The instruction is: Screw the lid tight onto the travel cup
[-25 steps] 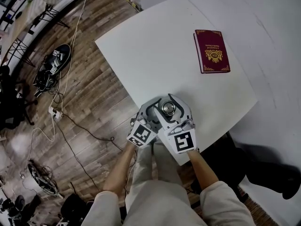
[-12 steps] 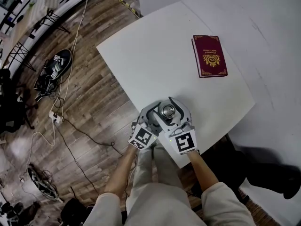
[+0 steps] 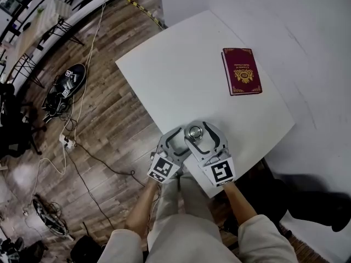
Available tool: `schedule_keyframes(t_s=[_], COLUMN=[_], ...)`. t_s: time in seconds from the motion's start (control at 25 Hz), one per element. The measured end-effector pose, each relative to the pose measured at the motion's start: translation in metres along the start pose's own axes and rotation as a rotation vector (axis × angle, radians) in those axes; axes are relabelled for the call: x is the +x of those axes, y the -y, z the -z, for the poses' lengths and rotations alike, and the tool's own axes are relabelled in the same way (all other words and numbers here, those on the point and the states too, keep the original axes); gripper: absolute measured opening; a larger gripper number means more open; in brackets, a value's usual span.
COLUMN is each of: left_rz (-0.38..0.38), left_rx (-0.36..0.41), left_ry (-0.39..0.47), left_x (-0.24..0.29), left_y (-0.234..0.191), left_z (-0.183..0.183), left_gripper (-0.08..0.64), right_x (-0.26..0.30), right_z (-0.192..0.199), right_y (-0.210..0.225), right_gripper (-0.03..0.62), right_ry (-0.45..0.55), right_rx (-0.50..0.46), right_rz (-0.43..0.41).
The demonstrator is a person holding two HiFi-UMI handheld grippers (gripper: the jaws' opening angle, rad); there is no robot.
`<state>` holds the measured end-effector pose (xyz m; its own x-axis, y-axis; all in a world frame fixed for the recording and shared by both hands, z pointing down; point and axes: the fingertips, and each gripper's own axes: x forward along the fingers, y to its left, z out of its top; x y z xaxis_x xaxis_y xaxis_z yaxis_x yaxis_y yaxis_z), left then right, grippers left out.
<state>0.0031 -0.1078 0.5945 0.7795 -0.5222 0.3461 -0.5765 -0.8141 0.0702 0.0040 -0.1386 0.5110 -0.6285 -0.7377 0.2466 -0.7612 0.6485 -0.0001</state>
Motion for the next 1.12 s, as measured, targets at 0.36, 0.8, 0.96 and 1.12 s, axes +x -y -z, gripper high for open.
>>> schedule_keyframes(t_s=[0.36, 0.8, 0.96, 1.12], left_rz=[-0.123, -0.289, -0.345, -0.375], left_rx=[-0.065, -0.141, -0.185, -0.205], left_ry=[0.005, 0.018, 0.034, 0.045], left_x=[-0.057, -0.126, -0.144, -0.157], left_y=[-0.009, -0.033, -0.041, -0.044], left_z=[-0.005, -0.027, -0.041, -0.058], left_gripper=[0.330, 0.086, 0.011, 0.008], right_x=[-0.047, -0.102, -0.108, -0.112], right_z=[-0.002, 0.012, 0.004, -0.014], right_y=[0.017, 0.042, 0.043, 0.047], right_gripper=[0.253, 0.017, 0.000, 0.000], right_ry=[-0.019, -0.113, -0.122, -0.109], right_rx=[0.019, 0.100, 0.090, 0.076], right_rz=[0.104, 0.249, 0.255, 0.275])
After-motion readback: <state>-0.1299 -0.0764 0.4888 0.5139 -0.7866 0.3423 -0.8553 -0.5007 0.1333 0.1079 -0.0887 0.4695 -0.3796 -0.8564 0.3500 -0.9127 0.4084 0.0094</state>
